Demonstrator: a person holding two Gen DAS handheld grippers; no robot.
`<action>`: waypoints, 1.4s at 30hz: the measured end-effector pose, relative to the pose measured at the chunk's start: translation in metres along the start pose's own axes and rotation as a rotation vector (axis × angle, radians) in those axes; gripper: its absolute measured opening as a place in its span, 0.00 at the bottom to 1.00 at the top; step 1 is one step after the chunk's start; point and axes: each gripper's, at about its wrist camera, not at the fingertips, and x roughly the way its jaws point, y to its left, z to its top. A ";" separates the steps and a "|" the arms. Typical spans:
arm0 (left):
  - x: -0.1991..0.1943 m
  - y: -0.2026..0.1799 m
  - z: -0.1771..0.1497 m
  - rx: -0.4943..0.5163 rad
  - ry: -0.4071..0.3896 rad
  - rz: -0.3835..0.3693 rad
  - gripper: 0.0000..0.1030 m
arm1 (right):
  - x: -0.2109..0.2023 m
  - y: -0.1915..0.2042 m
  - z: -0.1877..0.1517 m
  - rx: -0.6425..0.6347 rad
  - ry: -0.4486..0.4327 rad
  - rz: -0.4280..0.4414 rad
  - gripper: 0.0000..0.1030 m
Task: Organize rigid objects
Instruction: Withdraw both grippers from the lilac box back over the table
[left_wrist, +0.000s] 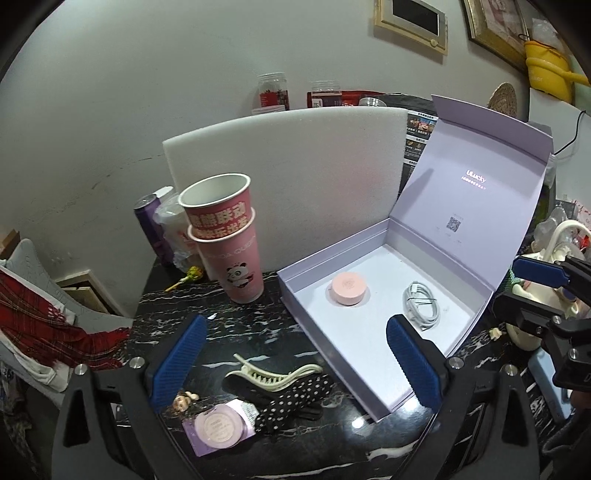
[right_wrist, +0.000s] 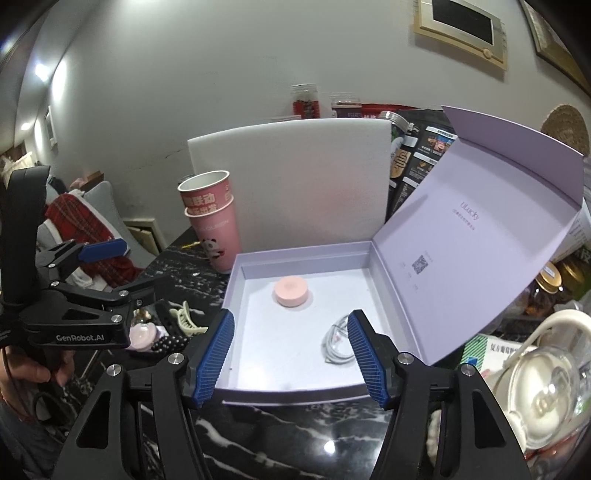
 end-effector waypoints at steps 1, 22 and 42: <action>-0.001 0.001 -0.003 -0.001 0.000 0.009 0.97 | 0.000 0.002 -0.001 -0.001 0.000 0.003 0.63; -0.024 0.024 -0.050 -0.108 0.070 -0.009 0.97 | -0.009 0.032 -0.026 0.010 0.003 0.039 0.63; -0.034 0.069 -0.097 -0.252 0.131 0.005 0.97 | 0.006 0.066 -0.049 0.008 0.046 0.141 0.63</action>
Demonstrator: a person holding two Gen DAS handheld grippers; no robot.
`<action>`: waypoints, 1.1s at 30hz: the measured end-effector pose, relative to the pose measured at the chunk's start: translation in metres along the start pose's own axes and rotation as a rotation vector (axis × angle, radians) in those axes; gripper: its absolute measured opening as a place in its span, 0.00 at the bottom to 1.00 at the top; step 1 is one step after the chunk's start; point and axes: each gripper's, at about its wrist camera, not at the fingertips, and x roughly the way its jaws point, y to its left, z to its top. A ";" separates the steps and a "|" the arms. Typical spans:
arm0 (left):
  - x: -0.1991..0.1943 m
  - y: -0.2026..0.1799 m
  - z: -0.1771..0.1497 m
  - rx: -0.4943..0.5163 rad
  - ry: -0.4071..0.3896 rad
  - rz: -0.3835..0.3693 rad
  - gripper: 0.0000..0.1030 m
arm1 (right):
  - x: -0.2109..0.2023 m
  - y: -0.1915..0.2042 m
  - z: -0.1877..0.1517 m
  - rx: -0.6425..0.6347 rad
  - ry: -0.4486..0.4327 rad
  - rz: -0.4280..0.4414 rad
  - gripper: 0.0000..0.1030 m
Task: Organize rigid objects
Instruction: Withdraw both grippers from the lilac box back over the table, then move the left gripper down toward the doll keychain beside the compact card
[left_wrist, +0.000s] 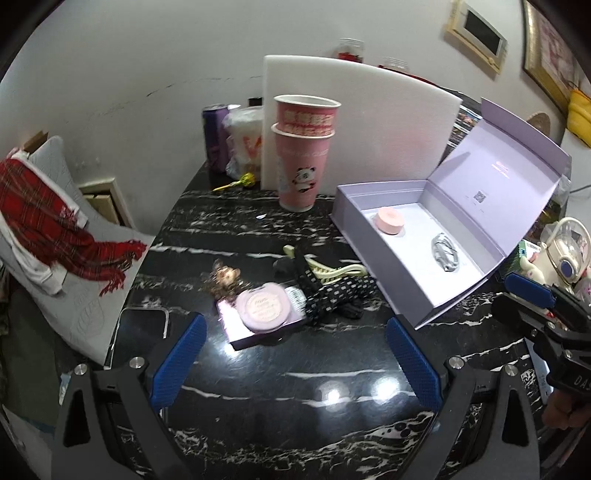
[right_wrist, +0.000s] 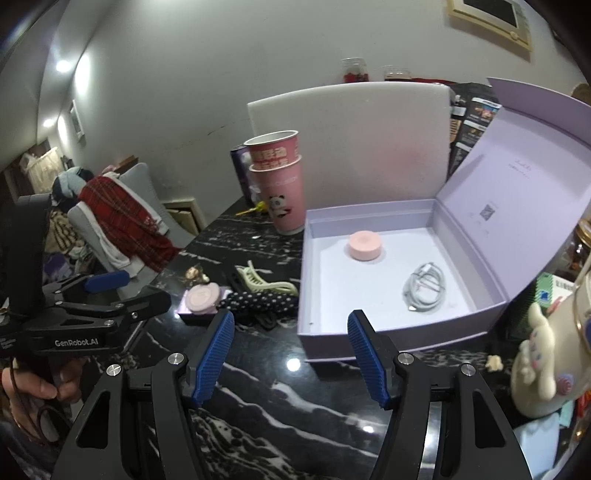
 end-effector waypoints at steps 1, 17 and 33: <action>0.000 0.003 -0.001 -0.004 0.003 0.003 0.97 | 0.002 0.002 -0.001 0.003 -0.001 0.013 0.63; 0.015 0.038 -0.012 -0.045 0.054 0.066 0.97 | 0.042 0.038 -0.005 -0.058 0.057 0.101 0.66; 0.052 0.064 -0.008 -0.061 0.109 0.022 0.97 | 0.072 0.047 0.001 -0.082 0.108 0.128 0.70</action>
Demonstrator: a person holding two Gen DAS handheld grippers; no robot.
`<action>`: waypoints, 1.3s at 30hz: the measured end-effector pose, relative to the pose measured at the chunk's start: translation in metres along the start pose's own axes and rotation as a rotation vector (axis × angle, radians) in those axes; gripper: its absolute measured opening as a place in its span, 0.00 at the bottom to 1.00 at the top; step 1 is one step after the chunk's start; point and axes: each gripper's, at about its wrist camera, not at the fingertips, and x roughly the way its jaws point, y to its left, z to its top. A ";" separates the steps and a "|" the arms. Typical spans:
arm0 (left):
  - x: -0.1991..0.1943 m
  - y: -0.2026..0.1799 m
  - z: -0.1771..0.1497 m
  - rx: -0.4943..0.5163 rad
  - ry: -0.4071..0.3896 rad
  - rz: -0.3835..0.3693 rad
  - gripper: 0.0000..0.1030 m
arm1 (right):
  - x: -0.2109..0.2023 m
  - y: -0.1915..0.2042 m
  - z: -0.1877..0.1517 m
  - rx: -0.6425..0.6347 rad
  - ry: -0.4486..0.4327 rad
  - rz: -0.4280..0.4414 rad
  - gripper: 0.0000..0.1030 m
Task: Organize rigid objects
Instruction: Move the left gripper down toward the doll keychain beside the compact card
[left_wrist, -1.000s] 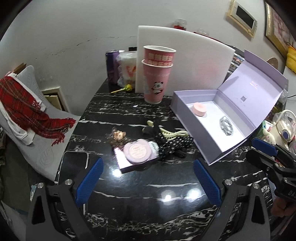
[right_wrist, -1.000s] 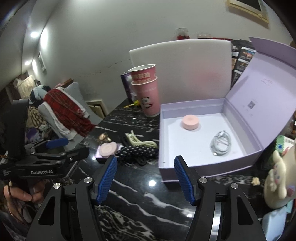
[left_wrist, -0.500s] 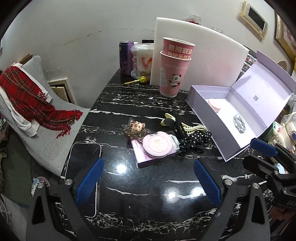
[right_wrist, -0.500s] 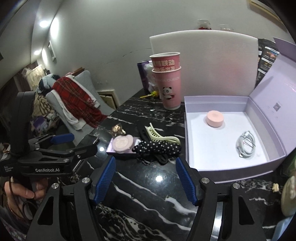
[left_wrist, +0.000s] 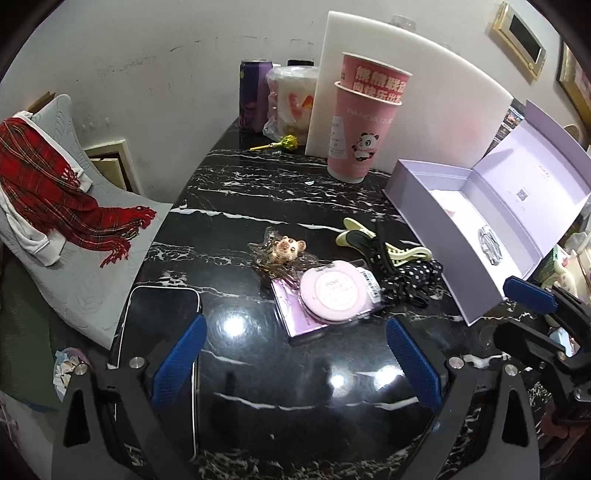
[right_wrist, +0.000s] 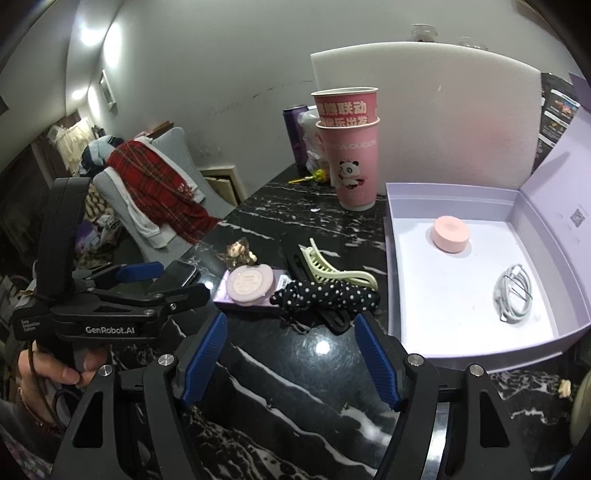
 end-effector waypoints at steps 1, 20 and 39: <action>0.002 0.001 0.001 0.003 0.004 0.002 0.97 | 0.001 0.000 0.001 -0.004 0.000 0.001 0.70; 0.055 0.019 0.041 0.050 0.020 0.008 0.96 | 0.040 -0.001 0.016 -0.032 0.043 0.043 0.70; 0.087 0.020 0.041 0.058 0.093 0.009 0.58 | 0.050 -0.008 0.023 -0.021 0.042 0.038 0.70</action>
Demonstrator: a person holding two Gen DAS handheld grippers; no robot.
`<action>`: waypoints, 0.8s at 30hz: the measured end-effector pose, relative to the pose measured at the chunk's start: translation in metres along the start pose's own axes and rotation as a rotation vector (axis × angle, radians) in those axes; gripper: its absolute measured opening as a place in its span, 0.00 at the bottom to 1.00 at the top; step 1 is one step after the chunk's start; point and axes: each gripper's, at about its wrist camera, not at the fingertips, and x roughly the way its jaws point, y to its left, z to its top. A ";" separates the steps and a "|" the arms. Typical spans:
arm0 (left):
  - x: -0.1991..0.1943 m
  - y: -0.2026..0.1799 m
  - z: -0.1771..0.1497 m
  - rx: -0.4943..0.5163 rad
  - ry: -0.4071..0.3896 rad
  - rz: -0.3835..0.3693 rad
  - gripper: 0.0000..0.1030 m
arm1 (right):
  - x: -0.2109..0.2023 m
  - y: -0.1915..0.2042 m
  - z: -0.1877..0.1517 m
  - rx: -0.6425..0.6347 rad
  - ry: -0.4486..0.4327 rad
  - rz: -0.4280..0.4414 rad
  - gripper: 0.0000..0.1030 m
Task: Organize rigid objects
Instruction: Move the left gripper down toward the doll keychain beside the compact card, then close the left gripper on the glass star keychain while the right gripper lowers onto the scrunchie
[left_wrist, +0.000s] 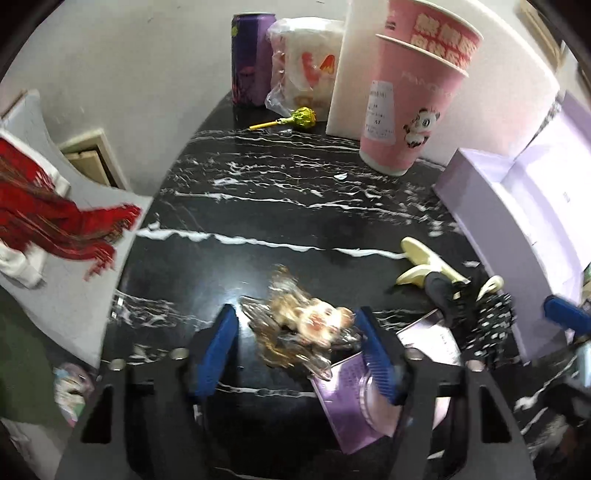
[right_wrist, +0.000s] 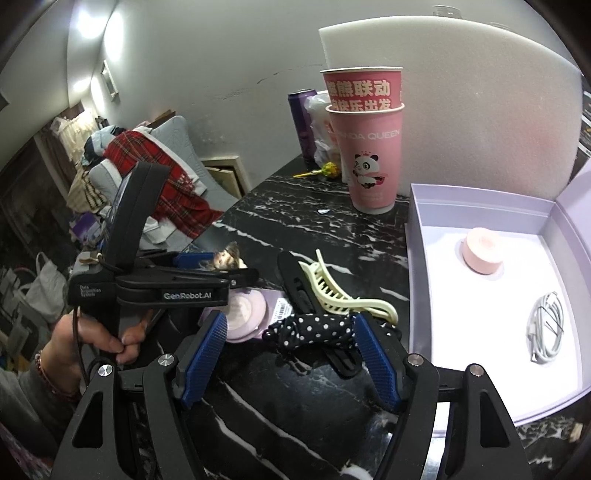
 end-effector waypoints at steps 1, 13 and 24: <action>0.000 -0.002 -0.001 0.014 -0.004 0.004 0.50 | 0.000 0.000 0.000 -0.001 -0.001 -0.002 0.70; -0.007 -0.003 -0.005 0.027 -0.032 -0.020 0.49 | 0.002 -0.002 -0.002 -0.003 -0.003 -0.016 0.70; -0.031 0.004 -0.011 0.010 -0.060 -0.013 0.49 | 0.018 0.002 -0.001 -0.040 0.005 -0.067 0.76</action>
